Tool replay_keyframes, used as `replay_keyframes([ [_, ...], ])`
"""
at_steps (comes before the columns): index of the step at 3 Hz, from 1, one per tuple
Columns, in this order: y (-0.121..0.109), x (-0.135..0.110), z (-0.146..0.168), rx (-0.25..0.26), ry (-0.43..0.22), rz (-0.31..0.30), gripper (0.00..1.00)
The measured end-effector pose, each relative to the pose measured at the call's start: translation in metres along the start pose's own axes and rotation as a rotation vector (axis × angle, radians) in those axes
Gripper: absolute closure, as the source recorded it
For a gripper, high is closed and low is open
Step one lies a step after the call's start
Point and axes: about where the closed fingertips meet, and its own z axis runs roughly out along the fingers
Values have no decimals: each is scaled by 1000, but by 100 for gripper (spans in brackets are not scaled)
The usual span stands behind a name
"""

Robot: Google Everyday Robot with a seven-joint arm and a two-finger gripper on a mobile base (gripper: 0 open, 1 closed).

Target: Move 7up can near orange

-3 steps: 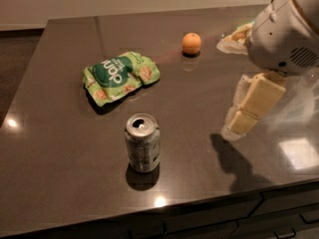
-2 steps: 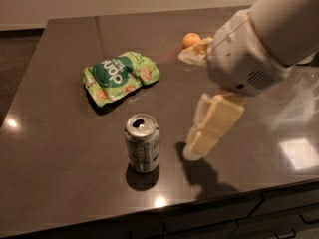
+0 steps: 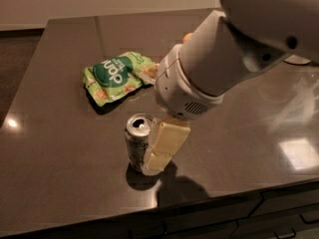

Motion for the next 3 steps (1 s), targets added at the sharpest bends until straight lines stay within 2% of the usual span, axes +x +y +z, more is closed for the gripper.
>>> replay_keyframes([
  [1,-6,16,29,-59,3,23,0],
  [2,-5,25,42,-98,3,27,0],
  [3,-2,27,39,-120,-25,30,12],
])
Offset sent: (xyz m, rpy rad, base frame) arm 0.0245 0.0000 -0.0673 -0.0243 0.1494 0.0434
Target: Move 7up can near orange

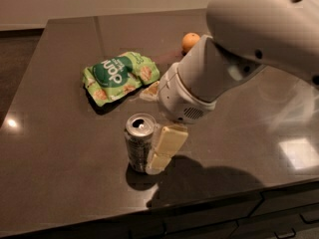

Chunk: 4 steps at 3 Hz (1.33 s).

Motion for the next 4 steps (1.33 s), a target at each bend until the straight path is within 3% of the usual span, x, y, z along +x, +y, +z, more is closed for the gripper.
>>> replay_keyframes([
  [1,9,-7,-17,-23,-80,-4,42],
  [3,14,-10,-35,-38,-151,15,90],
  [4,-12,7,-45,30,-123,99,100],
])
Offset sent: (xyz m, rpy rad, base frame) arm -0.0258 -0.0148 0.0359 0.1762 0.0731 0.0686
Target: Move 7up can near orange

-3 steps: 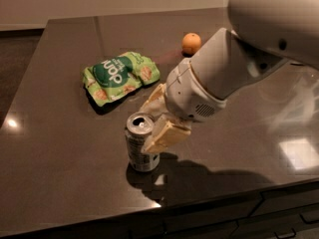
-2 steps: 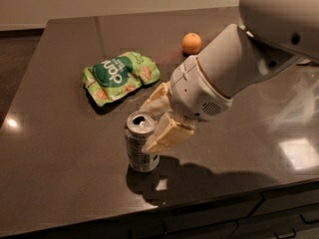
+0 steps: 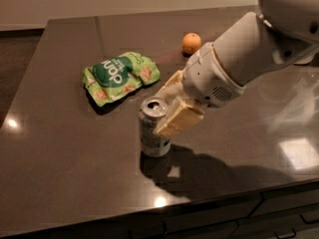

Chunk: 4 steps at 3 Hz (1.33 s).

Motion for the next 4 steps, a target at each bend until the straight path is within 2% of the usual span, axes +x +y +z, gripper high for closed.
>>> replay_keyframes([
  [1,-41,28,-14,115,57,170,100],
  [2,-71,50,-30,218,80,301,100],
  [3,-98,62,-56,353,45,406,100],
  [4,-98,62,-56,353,45,406,100],
])
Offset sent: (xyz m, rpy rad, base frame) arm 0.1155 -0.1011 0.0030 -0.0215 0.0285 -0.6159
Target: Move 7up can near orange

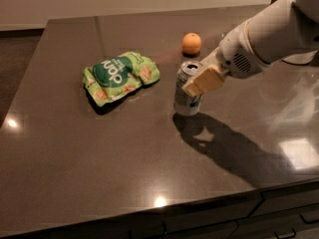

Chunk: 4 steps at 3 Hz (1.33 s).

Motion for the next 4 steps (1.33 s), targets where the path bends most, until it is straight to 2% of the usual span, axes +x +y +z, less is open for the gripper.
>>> replay_keyframes([
  [1,-10,-5,2,39,17,4,100],
  [3,-63,-8,14,126,45,55,100],
  [4,-90,-6,21,136,36,89,100],
])
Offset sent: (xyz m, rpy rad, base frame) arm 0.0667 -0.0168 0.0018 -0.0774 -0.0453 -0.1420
